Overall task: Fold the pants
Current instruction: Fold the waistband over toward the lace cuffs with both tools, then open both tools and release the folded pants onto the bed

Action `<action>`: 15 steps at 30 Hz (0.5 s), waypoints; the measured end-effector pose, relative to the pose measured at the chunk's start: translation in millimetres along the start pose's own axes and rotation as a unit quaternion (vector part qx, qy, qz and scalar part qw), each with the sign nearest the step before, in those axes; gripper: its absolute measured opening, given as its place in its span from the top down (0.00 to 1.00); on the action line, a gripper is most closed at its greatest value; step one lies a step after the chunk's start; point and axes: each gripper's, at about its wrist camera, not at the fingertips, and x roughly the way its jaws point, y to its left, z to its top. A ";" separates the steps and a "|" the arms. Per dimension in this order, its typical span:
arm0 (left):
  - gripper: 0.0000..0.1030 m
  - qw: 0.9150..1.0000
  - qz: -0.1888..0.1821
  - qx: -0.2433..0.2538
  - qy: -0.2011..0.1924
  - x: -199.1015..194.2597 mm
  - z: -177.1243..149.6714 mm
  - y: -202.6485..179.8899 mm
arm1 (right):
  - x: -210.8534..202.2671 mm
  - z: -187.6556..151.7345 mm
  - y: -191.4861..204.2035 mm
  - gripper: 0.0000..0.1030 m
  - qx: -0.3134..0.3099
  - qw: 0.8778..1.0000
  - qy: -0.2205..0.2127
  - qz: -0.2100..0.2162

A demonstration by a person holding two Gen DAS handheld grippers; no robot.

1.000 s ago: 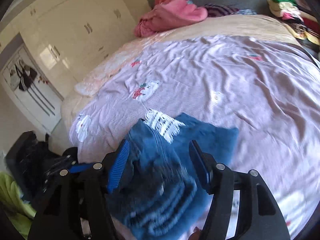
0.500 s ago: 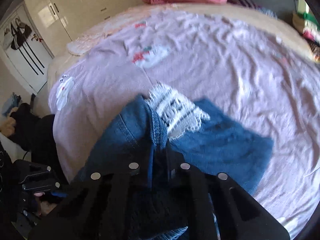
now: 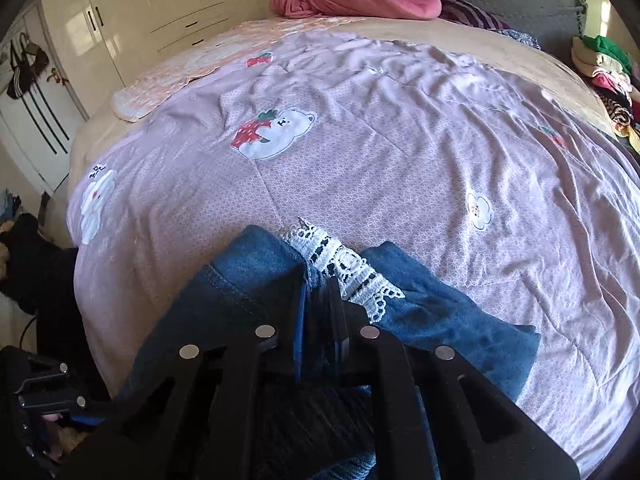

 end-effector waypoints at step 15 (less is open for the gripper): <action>0.74 1.000 -0.004 -0.007 0.001 -0.6 -0.6 3.1 | -101.4 -49.6 -12.6 0.51 0.085 0.992 -0.089 0.036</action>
